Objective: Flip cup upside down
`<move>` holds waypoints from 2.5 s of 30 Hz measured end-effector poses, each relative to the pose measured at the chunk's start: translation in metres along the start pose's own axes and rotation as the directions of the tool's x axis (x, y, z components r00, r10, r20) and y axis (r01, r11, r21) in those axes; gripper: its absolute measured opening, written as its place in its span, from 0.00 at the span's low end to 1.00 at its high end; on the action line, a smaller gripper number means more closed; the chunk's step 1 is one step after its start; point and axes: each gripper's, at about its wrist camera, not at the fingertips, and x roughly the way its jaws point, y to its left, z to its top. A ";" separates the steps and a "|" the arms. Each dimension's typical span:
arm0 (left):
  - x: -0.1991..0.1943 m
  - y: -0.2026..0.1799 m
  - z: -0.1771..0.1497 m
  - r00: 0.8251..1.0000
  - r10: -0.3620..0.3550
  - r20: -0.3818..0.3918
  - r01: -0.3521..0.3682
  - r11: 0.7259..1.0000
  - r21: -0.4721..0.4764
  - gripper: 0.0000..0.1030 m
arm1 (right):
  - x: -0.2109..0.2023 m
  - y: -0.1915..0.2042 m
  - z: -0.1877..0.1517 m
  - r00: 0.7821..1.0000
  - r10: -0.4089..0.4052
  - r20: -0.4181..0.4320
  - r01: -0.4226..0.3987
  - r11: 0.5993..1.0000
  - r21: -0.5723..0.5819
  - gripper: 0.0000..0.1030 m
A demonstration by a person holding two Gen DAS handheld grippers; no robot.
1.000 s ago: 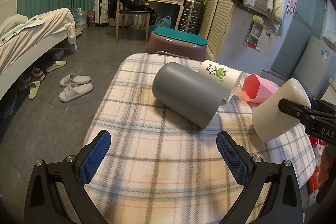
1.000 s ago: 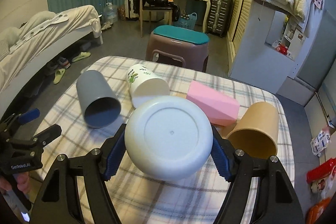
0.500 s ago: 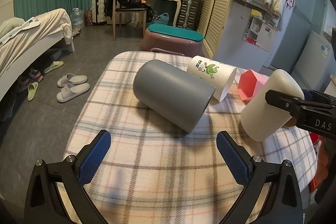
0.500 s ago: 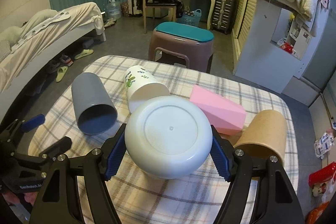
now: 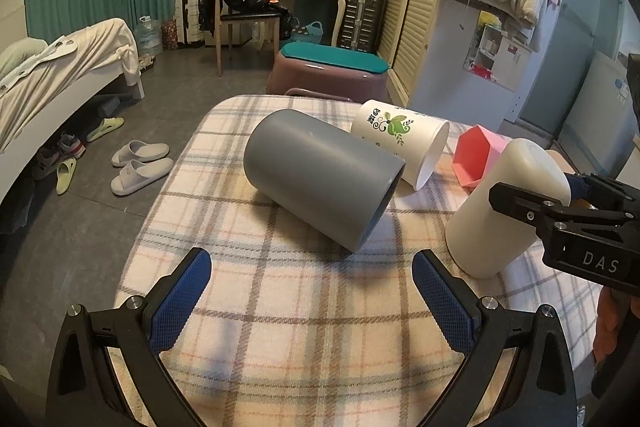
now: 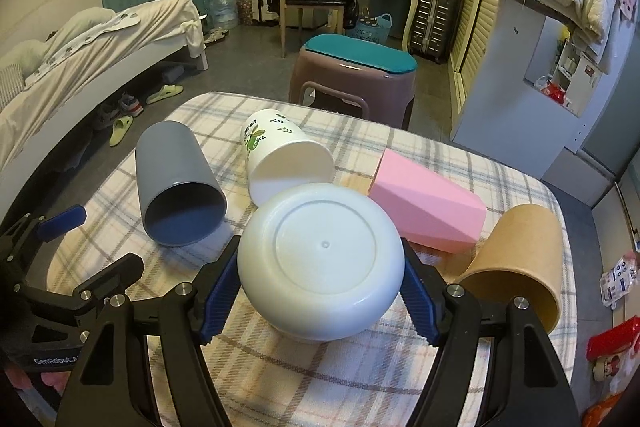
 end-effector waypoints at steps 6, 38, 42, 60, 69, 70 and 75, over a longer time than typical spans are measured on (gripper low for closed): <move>-0.008 -0.004 -0.004 1.000 0.017 0.006 -0.017 1.000 0.007 1.00 | -0.002 -0.004 -0.002 1.000 0.006 0.009 -0.007 1.000 0.014 0.70; -0.089 -0.080 -0.007 0.984 0.034 0.173 -0.047 0.996 0.075 1.00 | -0.138 -0.057 -0.028 0.950 -0.001 0.313 -0.034 0.994 0.106 0.78; -0.111 -0.087 -0.017 0.965 0.031 0.262 -0.044 0.998 0.043 1.00 | -0.155 -0.063 -0.053 0.937 -0.037 0.346 0.000 0.994 0.105 0.78; -0.124 -0.085 -0.052 0.935 0.059 0.349 -0.067 0.998 0.011 1.00 | -0.142 -0.073 -0.127 0.940 -0.058 0.335 -0.004 0.984 0.180 0.86; -0.126 -0.087 -0.056 0.931 0.069 0.358 -0.085 0.996 0.029 1.00 | -0.143 -0.069 -0.124 0.930 -0.074 0.361 0.014 0.986 0.165 1.00; -0.125 -0.087 -0.056 0.932 0.068 0.356 -0.085 0.996 0.033 1.00 | -0.142 -0.068 -0.124 0.930 -0.075 0.359 0.016 0.986 0.164 1.00; -0.123 -0.088 -0.057 0.933 0.056 0.356 -0.079 0.996 0.048 1.00 | -0.138 -0.069 -0.123 0.931 -0.089 0.354 0.027 0.984 0.176 1.00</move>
